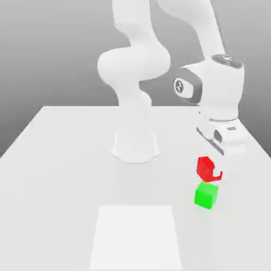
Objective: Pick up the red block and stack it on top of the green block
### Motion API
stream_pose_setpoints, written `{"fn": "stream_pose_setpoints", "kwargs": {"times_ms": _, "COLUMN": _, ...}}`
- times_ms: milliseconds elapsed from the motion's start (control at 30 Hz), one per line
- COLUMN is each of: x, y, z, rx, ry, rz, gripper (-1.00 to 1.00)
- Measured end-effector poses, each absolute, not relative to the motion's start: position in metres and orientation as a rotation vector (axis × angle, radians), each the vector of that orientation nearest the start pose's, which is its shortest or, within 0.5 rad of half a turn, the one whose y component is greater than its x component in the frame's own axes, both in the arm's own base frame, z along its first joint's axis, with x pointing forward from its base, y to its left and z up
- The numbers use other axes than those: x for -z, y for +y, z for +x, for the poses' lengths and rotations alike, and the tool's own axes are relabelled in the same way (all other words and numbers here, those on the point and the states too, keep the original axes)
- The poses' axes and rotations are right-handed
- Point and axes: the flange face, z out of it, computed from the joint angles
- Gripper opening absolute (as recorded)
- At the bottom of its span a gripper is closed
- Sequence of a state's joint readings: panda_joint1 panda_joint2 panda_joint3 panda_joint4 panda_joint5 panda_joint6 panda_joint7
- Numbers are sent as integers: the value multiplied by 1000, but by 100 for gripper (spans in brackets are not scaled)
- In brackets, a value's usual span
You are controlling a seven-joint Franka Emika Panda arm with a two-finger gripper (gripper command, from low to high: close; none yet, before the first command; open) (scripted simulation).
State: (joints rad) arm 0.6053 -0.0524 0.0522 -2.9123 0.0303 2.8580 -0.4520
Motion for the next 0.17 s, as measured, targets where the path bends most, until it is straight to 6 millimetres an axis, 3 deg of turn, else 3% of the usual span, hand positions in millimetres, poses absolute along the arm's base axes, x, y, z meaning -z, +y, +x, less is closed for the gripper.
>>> {"fn": "stream_pose_setpoints", "kwargs": {"times_ms": 33, "x": -191, "y": 205, "z": 270, "rx": -3, "ry": -1613, "rz": -2692, "gripper": -100}}
{"fn": "stream_pose_setpoints", "kwargs": {"times_ms": 67, "x": -184, "y": 204, "z": 269, "rx": -3, "ry": -1614, "rz": -2694, "gripper": 100}}
{"fn": "stream_pose_setpoints", "kwargs": {"times_ms": 167, "x": -184, "y": 203, "z": 270, "rx": -3, "ry": -1607, "rz": -2698, "gripper": 100}}
